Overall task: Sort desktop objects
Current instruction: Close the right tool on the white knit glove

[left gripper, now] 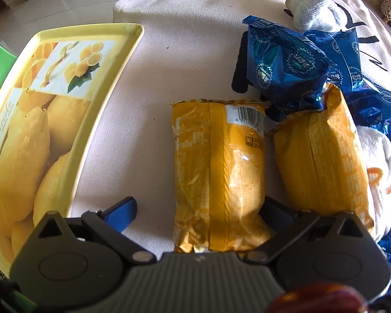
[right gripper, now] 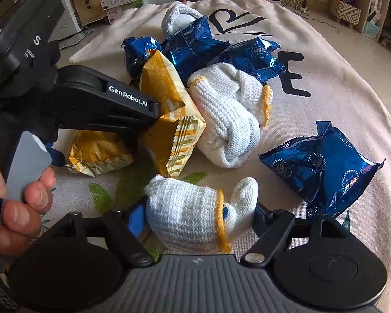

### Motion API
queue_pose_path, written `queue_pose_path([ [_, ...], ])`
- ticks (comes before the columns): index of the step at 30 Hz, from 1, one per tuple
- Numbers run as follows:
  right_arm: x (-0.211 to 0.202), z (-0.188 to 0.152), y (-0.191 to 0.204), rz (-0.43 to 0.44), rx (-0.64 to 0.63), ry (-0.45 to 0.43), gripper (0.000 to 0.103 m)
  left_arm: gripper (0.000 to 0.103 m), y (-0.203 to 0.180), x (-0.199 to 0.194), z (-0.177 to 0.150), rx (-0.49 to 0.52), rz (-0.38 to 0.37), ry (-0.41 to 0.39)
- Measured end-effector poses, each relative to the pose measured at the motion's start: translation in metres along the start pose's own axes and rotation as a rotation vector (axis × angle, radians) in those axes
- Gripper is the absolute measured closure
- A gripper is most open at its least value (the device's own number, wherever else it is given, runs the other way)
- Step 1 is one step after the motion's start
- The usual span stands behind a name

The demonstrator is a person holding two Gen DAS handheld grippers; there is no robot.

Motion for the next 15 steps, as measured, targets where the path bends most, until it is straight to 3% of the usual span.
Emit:
queue_pose_path([
  [7, -0.003, 0.0, -0.013, 0.013, 0.092, 0.038, 0.037, 0.0, 0.011, -0.007, -0.019, 0.031, -0.003, 0.007],
  [12, -0.008, -0.007, -0.033, -0.047, 0.135, 0.063, 0.037, 0.0, 0.012, -0.016, -0.05, 0.099, -0.016, 0.025],
  [15, -0.013, -0.013, -0.043, -0.04, 0.179, 0.082, 0.037, 0.0, 0.014, -0.021, -0.065, 0.11, -0.023, 0.019],
])
Point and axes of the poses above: each gripper's, at about its wrist camera, not at the fingertips, and x roughly the way its jaws point, y to its left, z to its top, the point moved 10 cm from there along x, roughly the way its jaws point, and after that the axes turned 4 degrees about -x, right-handed, at the moved point
